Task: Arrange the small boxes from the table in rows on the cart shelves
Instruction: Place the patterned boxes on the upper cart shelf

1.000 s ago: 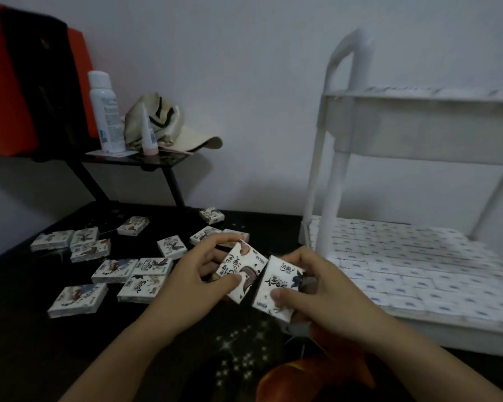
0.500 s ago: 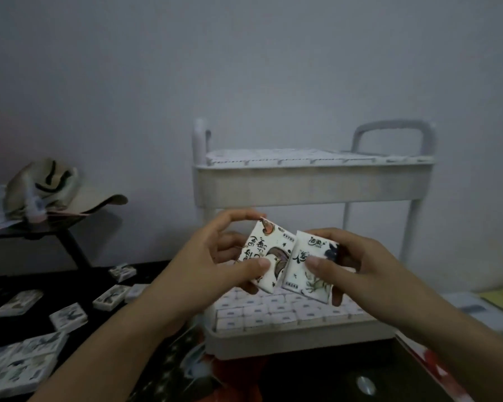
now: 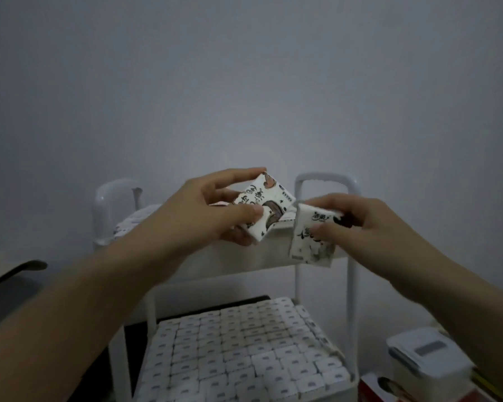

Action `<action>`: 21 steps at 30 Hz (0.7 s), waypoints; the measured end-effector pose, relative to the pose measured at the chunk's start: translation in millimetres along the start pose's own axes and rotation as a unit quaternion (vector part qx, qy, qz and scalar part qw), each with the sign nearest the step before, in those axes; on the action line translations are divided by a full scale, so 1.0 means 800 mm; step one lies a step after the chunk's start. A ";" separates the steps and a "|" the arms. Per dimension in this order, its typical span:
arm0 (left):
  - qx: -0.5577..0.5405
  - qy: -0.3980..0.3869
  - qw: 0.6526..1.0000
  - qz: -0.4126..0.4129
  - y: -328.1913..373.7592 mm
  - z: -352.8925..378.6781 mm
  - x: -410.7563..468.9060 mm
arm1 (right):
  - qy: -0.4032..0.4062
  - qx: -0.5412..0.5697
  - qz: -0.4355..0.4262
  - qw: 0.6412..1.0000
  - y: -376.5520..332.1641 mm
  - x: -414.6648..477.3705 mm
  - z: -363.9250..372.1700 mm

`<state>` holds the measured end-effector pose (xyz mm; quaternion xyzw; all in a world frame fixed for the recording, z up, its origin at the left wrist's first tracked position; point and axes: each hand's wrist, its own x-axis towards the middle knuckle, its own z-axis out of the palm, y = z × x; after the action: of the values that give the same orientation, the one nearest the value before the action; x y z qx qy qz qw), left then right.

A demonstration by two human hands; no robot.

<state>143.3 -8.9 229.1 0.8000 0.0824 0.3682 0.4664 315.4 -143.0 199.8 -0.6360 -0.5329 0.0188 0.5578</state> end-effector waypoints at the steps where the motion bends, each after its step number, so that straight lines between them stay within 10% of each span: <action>1: -0.001 0.000 1.000 -0.004 0.004 -0.003 0.012 | 0.008 0.000 -0.006 1.000 -0.004 0.013 -0.009; 10: 0.038 0.020 0.995 -0.085 -0.006 -0.024 0.102 | 0.050 -0.036 0.011 0.998 -0.005 0.108 -0.046; 21: 0.091 -0.018 0.989 -0.117 -0.018 -0.015 0.176 | 0.016 -0.355 -0.066 0.933 0.015 0.152 -0.057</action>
<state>239.0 74.1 293.5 0.8304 0.1998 0.2879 0.4331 404.1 -87.3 277.3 -0.7559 -0.5370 -0.2185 0.3042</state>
